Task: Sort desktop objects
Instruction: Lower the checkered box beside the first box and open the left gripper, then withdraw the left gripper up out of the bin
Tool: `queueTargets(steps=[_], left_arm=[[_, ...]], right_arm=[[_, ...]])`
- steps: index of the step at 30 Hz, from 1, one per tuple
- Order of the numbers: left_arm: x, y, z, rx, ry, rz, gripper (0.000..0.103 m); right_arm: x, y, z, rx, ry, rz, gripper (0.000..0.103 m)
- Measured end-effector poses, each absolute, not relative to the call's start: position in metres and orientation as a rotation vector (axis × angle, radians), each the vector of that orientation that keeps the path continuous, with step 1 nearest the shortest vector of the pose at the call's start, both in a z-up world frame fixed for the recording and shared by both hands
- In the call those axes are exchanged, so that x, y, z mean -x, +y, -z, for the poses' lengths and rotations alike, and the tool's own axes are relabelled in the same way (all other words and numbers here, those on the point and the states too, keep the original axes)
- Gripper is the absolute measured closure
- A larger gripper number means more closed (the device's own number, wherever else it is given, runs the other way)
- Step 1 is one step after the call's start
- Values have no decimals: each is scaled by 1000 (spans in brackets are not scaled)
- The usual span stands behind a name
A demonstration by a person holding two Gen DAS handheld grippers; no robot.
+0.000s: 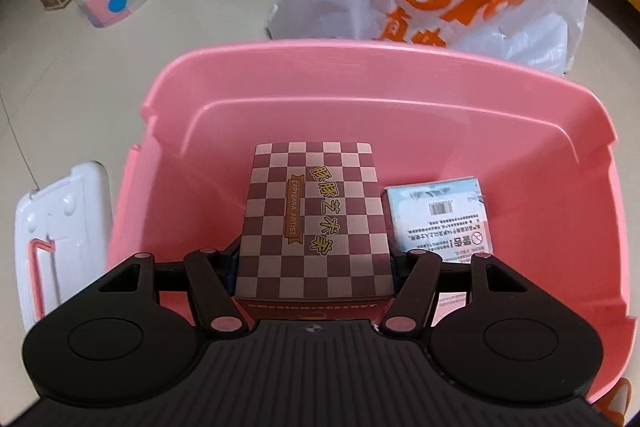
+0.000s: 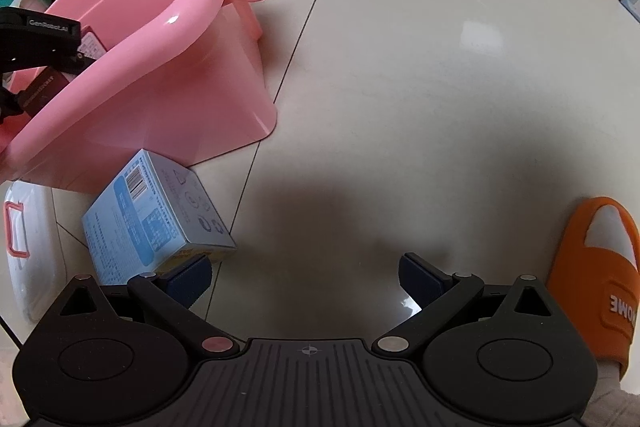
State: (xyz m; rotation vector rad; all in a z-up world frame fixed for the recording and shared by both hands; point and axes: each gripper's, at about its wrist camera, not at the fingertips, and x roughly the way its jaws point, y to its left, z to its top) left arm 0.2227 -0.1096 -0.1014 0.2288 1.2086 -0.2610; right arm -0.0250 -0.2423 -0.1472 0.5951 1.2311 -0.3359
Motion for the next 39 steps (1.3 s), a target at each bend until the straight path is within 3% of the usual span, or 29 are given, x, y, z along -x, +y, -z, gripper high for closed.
queueTargets(steps=[23, 29, 39], left_arm=[[-215, -100, 111, -159, 1292, 215, 38], [-212, -100, 100, -154, 1250, 208, 24], [-207, -99, 77, -169, 1238, 172, 20]], right_arm=[[22, -242, 148, -589, 1233, 317, 4], [24, -244, 146, -599, 1227, 321, 4], [25, -241, 140, -603, 1220, 316, 4]])
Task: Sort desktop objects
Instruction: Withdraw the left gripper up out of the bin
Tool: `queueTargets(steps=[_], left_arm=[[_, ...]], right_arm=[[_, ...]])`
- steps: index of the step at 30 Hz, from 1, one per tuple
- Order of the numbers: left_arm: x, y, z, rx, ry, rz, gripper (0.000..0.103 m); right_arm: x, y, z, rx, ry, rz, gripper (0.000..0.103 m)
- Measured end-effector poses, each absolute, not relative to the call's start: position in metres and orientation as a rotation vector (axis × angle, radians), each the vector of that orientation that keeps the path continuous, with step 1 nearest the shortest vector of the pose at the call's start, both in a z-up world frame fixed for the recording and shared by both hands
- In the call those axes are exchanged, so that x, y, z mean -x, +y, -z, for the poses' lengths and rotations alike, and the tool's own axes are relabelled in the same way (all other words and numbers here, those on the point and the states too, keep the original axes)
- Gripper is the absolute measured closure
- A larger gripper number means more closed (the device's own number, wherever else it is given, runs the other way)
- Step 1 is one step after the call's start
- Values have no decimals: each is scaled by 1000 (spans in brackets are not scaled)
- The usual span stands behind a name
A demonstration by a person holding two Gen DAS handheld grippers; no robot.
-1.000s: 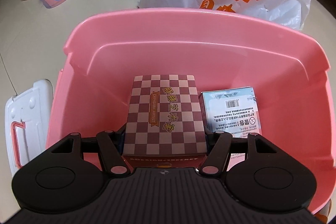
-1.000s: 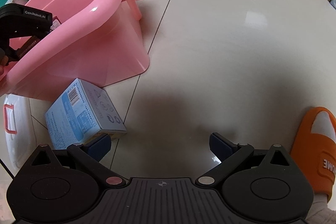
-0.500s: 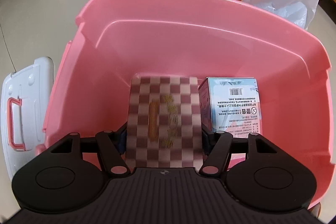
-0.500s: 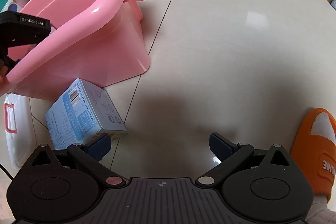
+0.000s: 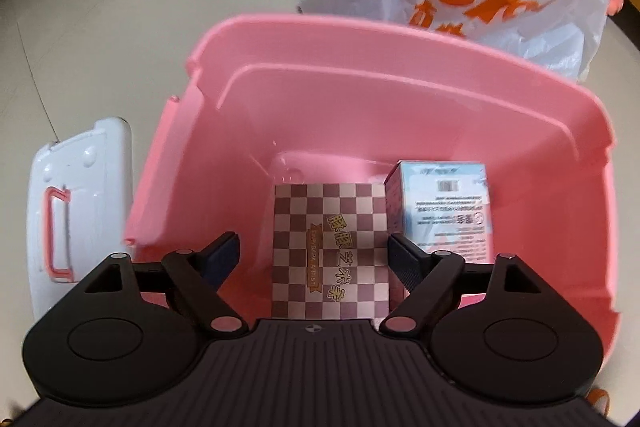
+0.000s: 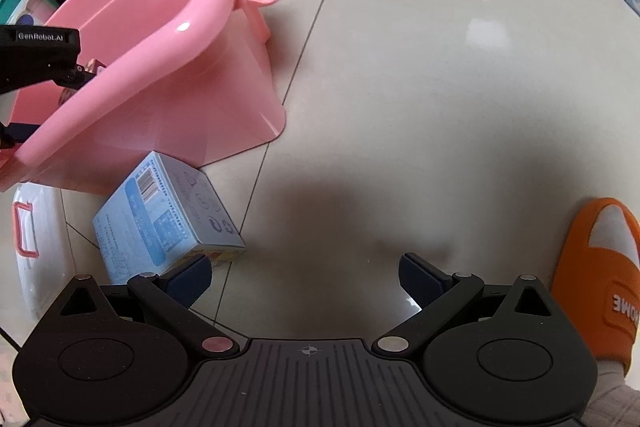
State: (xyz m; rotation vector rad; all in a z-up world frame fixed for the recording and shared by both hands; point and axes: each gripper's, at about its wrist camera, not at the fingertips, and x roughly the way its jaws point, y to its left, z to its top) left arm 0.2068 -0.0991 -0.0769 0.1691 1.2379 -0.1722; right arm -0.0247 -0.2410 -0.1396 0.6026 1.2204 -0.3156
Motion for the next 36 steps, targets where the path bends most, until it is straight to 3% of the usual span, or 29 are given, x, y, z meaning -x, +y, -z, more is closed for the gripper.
queueTargets(steps=[5, 15, 29, 36], left_arm=[[-182, -98, 31, -140, 1103, 271, 10], [-102, -45, -58, 15, 916, 266, 5], [-19, 13, -82, 13, 787, 207, 1], [-5, 30, -44, -30, 848, 149, 2]], right_arm=[[26, -237, 121, -578, 1177, 297, 4], [40, -219, 79, -483, 1105, 252, 4], [50, -180, 41, -276, 1049, 190, 2], [61, -160, 48, -271, 995, 83, 1]])
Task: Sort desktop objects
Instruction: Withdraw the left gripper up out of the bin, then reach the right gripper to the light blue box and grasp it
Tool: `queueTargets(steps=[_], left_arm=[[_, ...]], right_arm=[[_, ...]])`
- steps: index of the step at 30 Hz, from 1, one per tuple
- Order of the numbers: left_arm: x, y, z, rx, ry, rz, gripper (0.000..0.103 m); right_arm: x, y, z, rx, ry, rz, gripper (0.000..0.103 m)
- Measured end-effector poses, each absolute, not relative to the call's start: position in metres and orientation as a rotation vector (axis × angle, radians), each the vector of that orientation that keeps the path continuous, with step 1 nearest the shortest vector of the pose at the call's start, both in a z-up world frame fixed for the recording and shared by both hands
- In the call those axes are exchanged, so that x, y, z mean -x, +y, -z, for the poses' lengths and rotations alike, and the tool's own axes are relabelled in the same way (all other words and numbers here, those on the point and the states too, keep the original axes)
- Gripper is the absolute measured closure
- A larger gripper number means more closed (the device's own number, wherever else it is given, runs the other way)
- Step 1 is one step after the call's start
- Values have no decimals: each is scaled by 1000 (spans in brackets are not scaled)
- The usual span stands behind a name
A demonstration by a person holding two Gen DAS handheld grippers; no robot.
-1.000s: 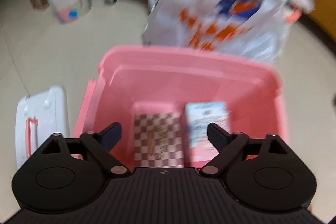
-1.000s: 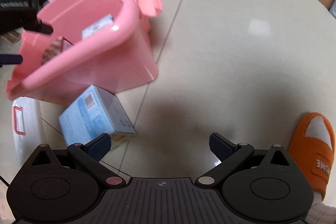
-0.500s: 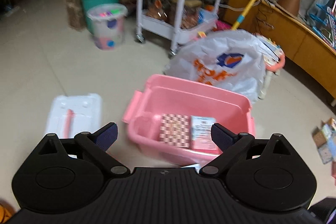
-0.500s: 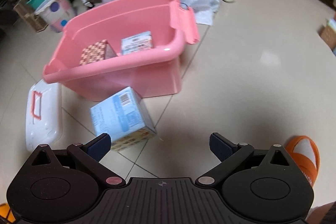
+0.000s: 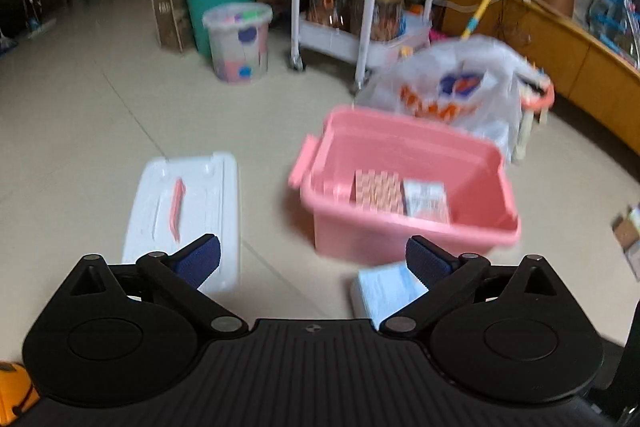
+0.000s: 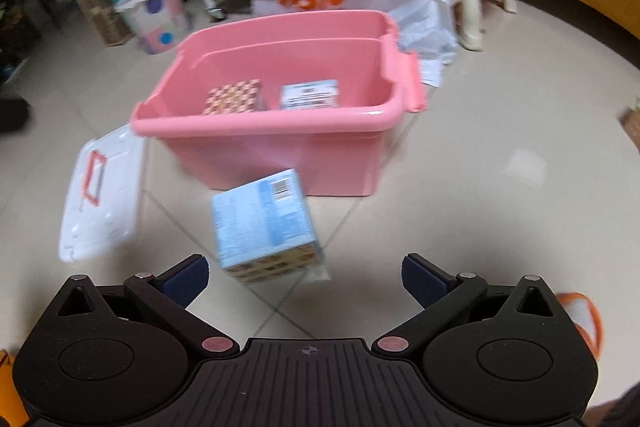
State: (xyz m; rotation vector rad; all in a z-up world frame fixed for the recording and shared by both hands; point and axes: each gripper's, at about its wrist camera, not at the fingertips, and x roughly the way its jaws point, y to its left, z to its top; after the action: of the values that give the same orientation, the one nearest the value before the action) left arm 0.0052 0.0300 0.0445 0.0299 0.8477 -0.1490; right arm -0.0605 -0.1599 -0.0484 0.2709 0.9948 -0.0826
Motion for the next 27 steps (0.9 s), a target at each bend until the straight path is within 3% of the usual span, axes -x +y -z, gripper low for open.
queueTargets(steps=[9, 27], left_arm=[[-3, 52, 3, -19, 991, 64, 2], [-33, 46, 60, 79, 1137, 16, 2]], right_arm=[[44, -134, 70, -172, 954, -35, 0], [-22, -118, 137, -98, 1065, -27, 0]])
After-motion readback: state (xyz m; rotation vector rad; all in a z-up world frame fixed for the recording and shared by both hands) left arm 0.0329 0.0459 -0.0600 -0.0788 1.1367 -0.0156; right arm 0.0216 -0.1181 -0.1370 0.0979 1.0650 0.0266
